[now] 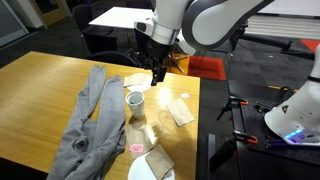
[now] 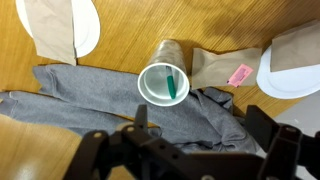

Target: Remove the marker from the mug cup and place it on the table

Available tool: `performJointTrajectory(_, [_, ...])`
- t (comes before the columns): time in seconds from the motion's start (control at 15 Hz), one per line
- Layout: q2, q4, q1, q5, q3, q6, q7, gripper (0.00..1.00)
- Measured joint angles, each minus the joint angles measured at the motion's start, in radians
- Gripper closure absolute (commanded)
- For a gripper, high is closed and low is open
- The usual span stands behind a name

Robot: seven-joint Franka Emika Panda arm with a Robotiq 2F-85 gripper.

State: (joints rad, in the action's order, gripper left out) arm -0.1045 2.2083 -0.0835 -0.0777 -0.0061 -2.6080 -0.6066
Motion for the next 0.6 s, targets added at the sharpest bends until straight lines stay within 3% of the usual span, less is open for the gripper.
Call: performJointTrajectory(0.6, [-0.028,-0.016,0.026,0.017,0.034,0.000,-0.066,0.00])
